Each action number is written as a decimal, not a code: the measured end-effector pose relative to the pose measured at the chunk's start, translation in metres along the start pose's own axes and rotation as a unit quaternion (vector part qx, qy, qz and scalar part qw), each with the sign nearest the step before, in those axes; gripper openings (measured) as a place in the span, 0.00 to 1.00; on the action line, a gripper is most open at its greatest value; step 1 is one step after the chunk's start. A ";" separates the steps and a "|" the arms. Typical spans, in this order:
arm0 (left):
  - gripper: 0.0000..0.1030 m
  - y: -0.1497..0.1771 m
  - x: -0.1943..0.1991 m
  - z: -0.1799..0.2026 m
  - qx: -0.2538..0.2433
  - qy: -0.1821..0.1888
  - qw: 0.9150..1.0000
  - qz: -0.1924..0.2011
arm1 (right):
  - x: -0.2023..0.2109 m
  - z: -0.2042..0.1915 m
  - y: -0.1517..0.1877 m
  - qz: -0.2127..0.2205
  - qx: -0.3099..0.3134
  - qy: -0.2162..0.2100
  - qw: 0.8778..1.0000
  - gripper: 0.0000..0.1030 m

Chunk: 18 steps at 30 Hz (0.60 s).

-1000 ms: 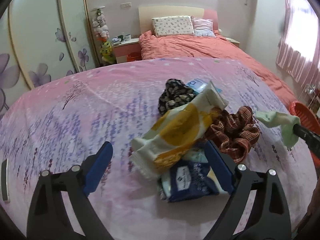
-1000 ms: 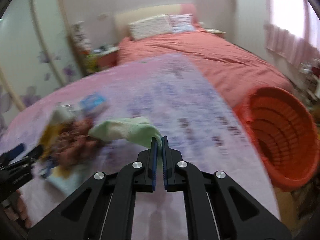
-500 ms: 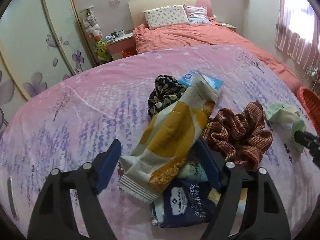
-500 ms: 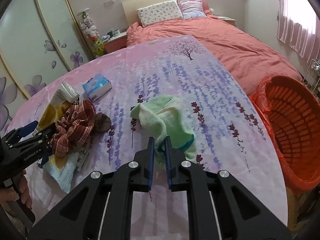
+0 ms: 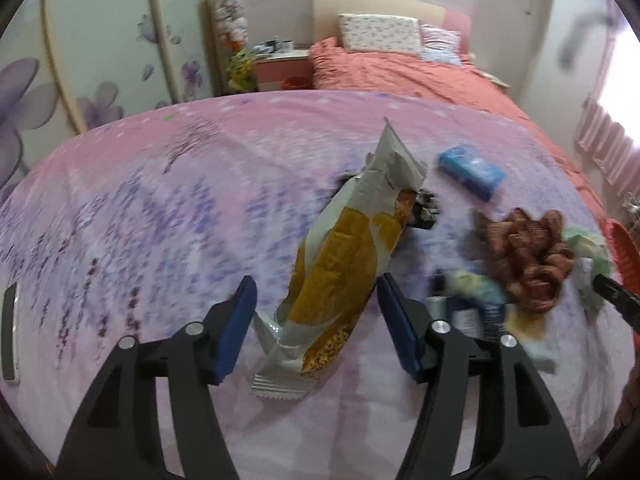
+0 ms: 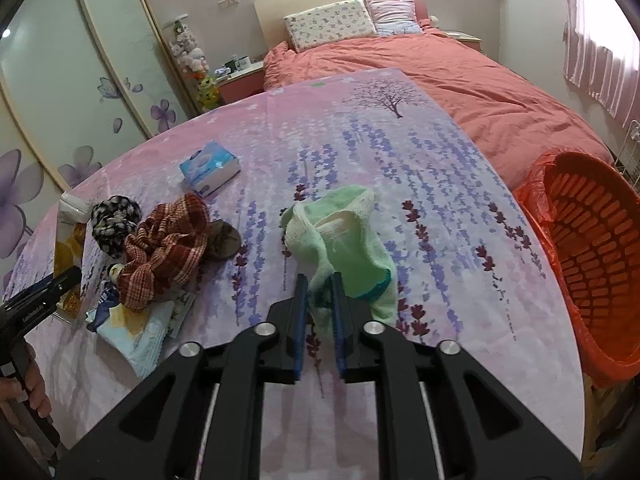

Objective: Collect trash
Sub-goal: 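Close the left tool on the yellow-and-white snack wrapper and lift it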

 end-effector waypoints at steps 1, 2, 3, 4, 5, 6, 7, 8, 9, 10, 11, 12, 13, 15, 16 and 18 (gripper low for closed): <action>0.65 0.000 -0.002 -0.004 0.005 -0.003 1.000 -0.004 | 0.000 -0.001 0.000 0.002 0.000 0.000 1.000 0.38; 0.66 0.000 -0.005 -0.008 0.012 -0.004 1.000 -0.009 | 0.001 -0.002 -0.001 0.009 0.003 0.003 1.000 0.45; 0.67 0.001 -0.007 -0.011 0.016 -0.005 1.000 -0.013 | 0.002 -0.003 -0.002 0.013 0.005 0.007 1.000 0.53; 0.67 0.001 -0.011 -0.012 0.016 -0.009 1.000 -0.016 | 0.002 -0.003 -0.003 0.018 0.009 0.012 1.000 0.54; 0.68 0.001 -0.012 -0.014 0.015 -0.011 1.000 -0.017 | 0.000 -0.005 -0.004 0.018 0.013 0.015 1.000 0.55; 0.68 0.001 -0.014 -0.014 0.014 -0.014 1.000 -0.018 | -0.001 -0.004 -0.006 0.017 0.014 0.016 1.000 0.55; 0.68 0.000 -0.016 -0.013 0.012 -0.017 1.000 -0.019 | -0.003 -0.003 -0.008 0.016 0.014 0.020 1.000 0.55; 0.68 0.000 -0.017 -0.013 0.012 -0.019 1.000 -0.019 | -0.004 -0.002 -0.009 0.016 0.014 0.025 0.999 0.55; 0.68 -0.001 -0.018 -0.012 0.013 -0.021 1.000 -0.019 | -0.006 -0.001 -0.011 0.017 0.014 0.032 0.999 0.55; 0.67 -0.002 -0.019 -0.013 0.016 -0.023 0.999 -0.021 | -0.009 0.001 -0.014 0.017 0.013 0.039 0.999 0.55; 0.67 -0.002 -0.020 -0.014 0.020 -0.022 0.999 -0.024 | -0.011 0.002 -0.016 0.016 0.011 0.042 0.999 0.55; 0.67 -0.002 -0.021 -0.014 0.024 -0.022 0.999 -0.027 | -0.014 0.003 -0.017 0.014 0.011 0.042 0.999 0.55; 0.67 -0.002 -0.021 -0.016 0.030 -0.021 0.999 -0.030 | -0.017 0.003 -0.019 0.011 0.013 0.044 0.999 0.55; 0.67 -0.001 -0.020 -0.020 0.039 -0.017 0.998 -0.037 | -0.022 0.003 -0.020 0.007 0.020 0.053 0.998 0.55; 0.66 0.001 -0.018 -0.023 0.044 -0.012 0.998 -0.039 | -0.026 0.002 -0.021 0.005 0.024 0.056 0.998 0.55; 0.66 0.003 -0.015 -0.030 0.044 -0.013 0.998 -0.038 | -0.031 0.003 -0.020 -0.001 0.024 0.055 0.998 0.51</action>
Point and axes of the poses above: each gripper's, at about its wrist camera, not at the fingertips, and x roughly against the way its jaws point, z to its right, y to its underside, the point moved 4 cm from there along -x, roughly the way its jaws point, and after that the axes turned 1 degree about x, right-handed, at the moved point
